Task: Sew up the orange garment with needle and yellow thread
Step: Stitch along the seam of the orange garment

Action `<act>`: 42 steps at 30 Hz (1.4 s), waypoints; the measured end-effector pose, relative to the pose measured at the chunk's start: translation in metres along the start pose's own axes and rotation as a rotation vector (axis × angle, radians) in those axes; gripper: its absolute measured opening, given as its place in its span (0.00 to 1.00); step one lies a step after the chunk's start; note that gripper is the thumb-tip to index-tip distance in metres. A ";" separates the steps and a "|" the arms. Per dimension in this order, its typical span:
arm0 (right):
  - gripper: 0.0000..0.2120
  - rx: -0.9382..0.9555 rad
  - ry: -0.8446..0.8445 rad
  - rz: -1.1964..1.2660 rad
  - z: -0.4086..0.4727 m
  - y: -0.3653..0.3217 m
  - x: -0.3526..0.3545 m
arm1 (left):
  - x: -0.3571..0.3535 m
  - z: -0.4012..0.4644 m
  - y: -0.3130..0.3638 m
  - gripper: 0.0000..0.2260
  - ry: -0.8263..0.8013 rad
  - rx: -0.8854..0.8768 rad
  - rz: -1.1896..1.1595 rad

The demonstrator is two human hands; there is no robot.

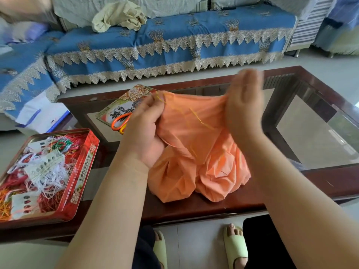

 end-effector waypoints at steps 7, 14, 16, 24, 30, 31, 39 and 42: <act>0.07 0.047 -0.246 -0.276 -0.001 -0.004 0.014 | 0.027 0.029 -0.004 0.02 0.188 -0.369 0.761; 0.11 -0.560 -0.405 0.609 0.011 0.010 0.031 | 0.060 0.034 -0.015 0.04 0.180 -0.144 0.954; 0.12 -0.673 -0.270 0.907 0.021 0.011 0.040 | 0.060 0.029 -0.012 0.09 0.192 -0.185 1.035; 0.10 -0.309 -0.487 0.339 0.000 -0.006 0.013 | 0.038 0.010 -0.008 0.12 -0.041 -0.213 0.920; 0.09 -0.240 -0.717 0.266 -0.021 -0.007 -0.019 | 0.028 0.000 0.001 0.07 -0.268 -0.100 0.387; 0.09 -0.272 -0.769 0.256 -0.023 -0.008 -0.023 | 0.027 -0.001 0.003 0.10 -0.289 -0.067 0.321; 0.06 -0.015 -1.007 -0.493 -0.017 0.011 -0.031 | 0.037 -0.002 0.015 0.09 -0.202 -0.131 0.336; 0.08 -0.039 -0.269 -0.222 0.001 0.005 -0.017 | 0.051 0.006 0.017 0.07 0.099 -0.352 0.577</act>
Point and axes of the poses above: each hand's wrist, its own z-axis towards the middle knuckle, its own x-axis out of the back of the hand, y = z × x, the point moved 1 cm from there along z, towards the middle knuckle, and after that the axes turned 3 degrees about -x, right-handed, at the moved point
